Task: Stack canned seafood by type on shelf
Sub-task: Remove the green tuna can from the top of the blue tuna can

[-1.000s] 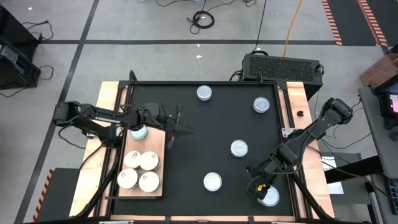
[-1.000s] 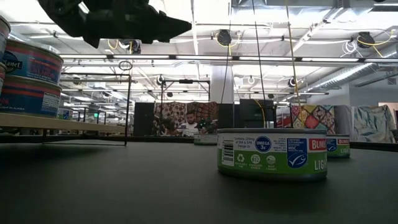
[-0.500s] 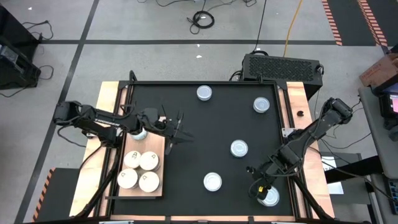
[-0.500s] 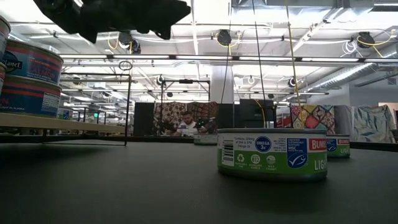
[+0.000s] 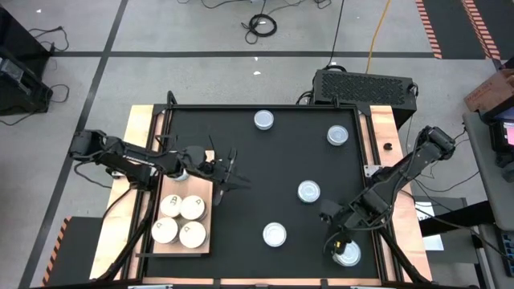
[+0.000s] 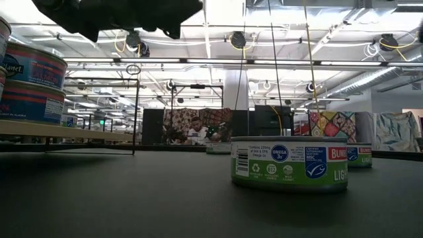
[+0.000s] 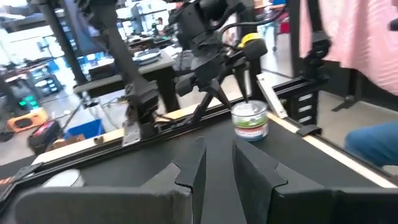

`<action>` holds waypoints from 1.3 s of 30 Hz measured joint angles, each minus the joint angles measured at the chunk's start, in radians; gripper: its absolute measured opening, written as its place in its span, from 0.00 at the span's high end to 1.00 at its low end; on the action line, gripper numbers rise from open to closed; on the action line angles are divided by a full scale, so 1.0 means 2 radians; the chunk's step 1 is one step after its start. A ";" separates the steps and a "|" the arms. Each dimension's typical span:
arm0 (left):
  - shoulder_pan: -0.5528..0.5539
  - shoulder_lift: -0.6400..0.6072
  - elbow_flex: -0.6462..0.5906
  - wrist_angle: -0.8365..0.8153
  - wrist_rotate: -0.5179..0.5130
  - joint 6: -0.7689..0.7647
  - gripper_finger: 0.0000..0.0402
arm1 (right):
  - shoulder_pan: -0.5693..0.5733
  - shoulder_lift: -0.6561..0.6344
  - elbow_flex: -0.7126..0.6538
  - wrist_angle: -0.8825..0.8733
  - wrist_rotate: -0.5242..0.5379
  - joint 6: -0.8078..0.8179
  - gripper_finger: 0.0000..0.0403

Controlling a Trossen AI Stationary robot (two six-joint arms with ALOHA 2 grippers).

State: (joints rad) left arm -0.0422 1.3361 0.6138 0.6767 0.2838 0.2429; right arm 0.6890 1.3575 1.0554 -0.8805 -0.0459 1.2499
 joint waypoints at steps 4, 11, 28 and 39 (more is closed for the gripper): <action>0.003 0.024 0.012 -0.009 -0.049 -0.045 0.80 | -0.015 0.000 0.000 -0.042 0.099 0.002 0.53; 0.017 0.115 0.109 -0.116 -0.051 -0.105 0.80 | -0.061 0.000 -0.006 -0.093 0.154 -0.031 0.52; 0.037 0.316 0.307 -0.249 0.026 -0.156 0.80 | -0.107 -0.133 -0.210 0.085 0.119 -0.065 0.52; 0.032 0.320 0.313 -0.220 0.040 -0.079 0.80 | -0.067 -0.144 -0.131 0.146 -0.004 -0.004 0.52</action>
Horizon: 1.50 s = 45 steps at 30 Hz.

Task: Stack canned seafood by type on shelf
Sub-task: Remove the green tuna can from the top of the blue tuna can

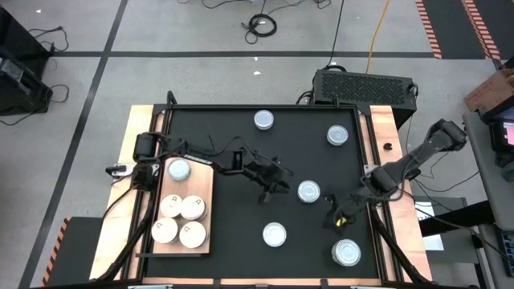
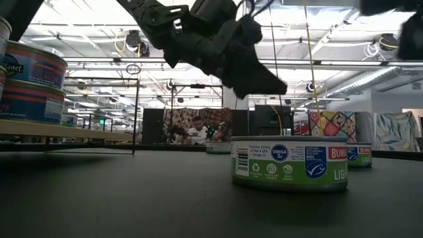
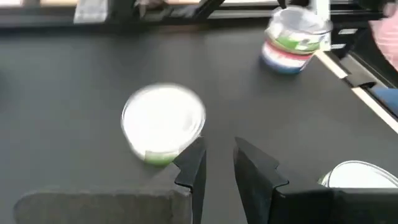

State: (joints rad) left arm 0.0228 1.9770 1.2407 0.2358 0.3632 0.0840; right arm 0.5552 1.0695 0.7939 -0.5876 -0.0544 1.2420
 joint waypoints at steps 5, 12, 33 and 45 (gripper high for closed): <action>-0.025 0.000 0.000 0.056 0.014 0.049 0.80 | 0.069 0.032 0.044 0.001 -0.026 0.115 0.52; -0.058 0.009 0.008 0.140 -0.036 0.057 0.80 | 0.187 0.104 0.072 0.060 -0.028 0.314 0.59; -0.105 0.243 0.328 0.045 -0.056 0.057 0.80 | 0.314 0.234 0.073 0.151 -0.025 0.487 0.93; -0.119 0.309 0.402 0.045 -0.056 0.058 0.80 | 0.319 0.234 0.073 0.085 -0.015 0.465 1.00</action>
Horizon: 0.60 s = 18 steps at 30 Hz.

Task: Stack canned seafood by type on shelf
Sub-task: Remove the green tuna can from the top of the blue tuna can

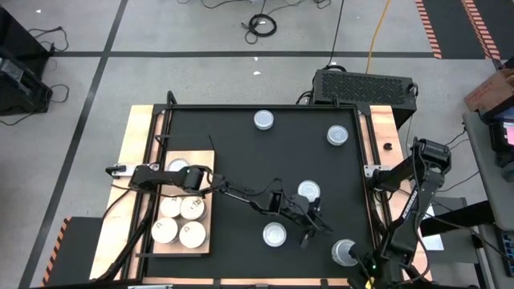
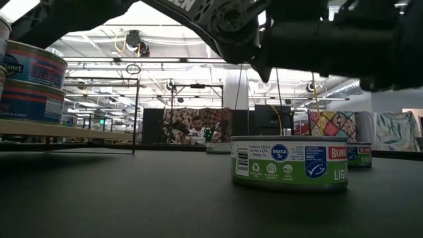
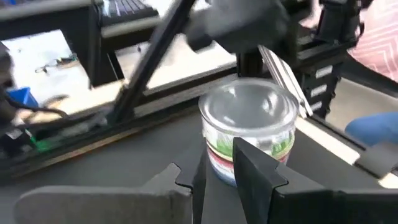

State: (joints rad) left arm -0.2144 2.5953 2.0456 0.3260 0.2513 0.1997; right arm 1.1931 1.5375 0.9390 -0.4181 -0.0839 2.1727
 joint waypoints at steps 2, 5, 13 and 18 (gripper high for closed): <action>-0.002 0.006 0.001 -0.001 -0.010 0.000 0.80 | -0.001 0.000 0.000 -0.024 0.014 0.000 1.00; -0.005 0.009 0.002 -0.002 -0.043 0.000 0.80 | -0.005 0.000 0.000 -0.043 0.018 0.000 1.00; -0.019 0.009 0.003 0.019 -0.069 0.013 0.80 | -0.016 0.000 0.000 -0.073 0.019 -0.009 1.00; -0.018 0.011 0.016 0.036 -0.088 0.022 0.80 | -0.018 0.000 0.000 -0.073 0.017 -0.009 1.00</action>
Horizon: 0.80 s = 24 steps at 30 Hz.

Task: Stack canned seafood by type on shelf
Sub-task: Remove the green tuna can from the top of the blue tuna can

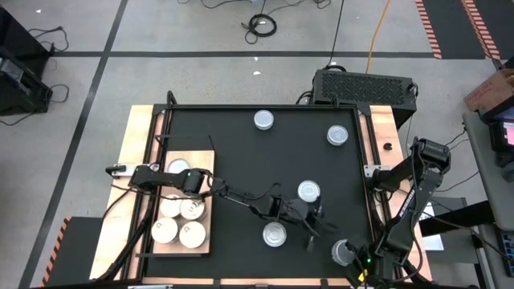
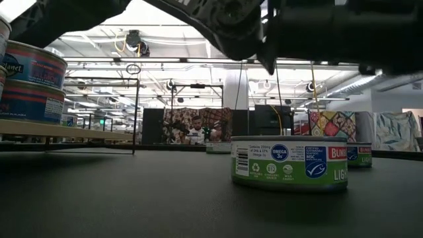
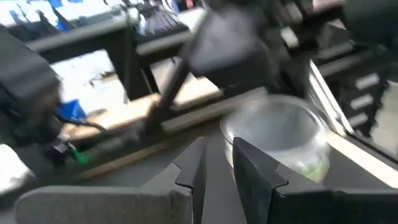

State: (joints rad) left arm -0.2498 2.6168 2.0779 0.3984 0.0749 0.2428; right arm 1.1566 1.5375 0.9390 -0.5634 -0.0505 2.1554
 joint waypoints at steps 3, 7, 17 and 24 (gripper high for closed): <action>0.001 0.017 0.037 -0.008 0.004 0.000 0.80 | 0.000 0.000 0.000 0.000 0.000 0.002 1.00; -0.002 0.062 0.092 -0.065 0.016 0.001 0.80 | 0.000 0.000 0.000 -0.004 0.000 0.017 1.00; -0.002 0.088 0.121 -0.088 0.024 -0.001 0.80 | 0.000 0.000 0.000 -0.014 0.001 0.016 1.00; -0.006 0.089 0.120 -0.080 0.028 0.001 0.80 | 0.001 0.000 0.000 -0.026 0.021 0.010 1.00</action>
State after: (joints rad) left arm -0.2625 2.7945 2.3188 0.2382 0.1303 0.2447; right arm 1.1576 1.5375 0.9394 -0.6147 -0.0080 2.1746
